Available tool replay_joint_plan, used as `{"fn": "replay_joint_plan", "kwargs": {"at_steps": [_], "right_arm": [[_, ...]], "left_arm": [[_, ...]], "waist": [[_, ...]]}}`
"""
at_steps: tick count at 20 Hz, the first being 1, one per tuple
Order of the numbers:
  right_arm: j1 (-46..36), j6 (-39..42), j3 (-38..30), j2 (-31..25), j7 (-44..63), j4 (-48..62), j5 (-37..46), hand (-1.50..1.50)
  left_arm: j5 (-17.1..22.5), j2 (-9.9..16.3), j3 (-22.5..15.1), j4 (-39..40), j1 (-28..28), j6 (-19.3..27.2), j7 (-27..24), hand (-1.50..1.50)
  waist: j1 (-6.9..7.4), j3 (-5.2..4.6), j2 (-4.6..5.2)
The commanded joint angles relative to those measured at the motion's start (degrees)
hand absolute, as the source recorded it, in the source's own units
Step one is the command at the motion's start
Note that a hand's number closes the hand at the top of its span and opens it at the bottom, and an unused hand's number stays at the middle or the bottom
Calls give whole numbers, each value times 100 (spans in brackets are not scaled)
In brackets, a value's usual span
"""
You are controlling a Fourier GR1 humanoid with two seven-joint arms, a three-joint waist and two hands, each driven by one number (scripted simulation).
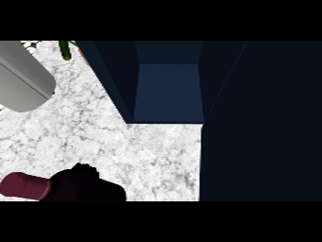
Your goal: Pick up the wine, place it into the cabinet and close the cabinet
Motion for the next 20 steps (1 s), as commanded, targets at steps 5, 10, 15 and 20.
{"fn": "replay_joint_plan", "kwargs": {"at_steps": [5, 10, 15, 20], "right_arm": [[-84, -5, -64, -46, 85, -86, -134, -150], [275, 236, -99, 89, -494, 209, 26, -150], [43, 244, -226, -31, -454, 393, -39, -150], [-32, 174, 3, 113, -549, 571, 244, -150]], "left_arm": [[142, -23, -468, -1503, -710, 1516, 1311, 150], [201, -23, -951, -1380, -1114, 2155, 1556, 150], [84, -23, -951, -1065, -2527, 3132, 2104, 150], [-192, -23, -1154, -452, -2885, 3480, 1698, 150]], "waist": [[-57, -6, 10], [-63, -6, 13], [-89, -4, 19], [-72, -6, 18]]}}
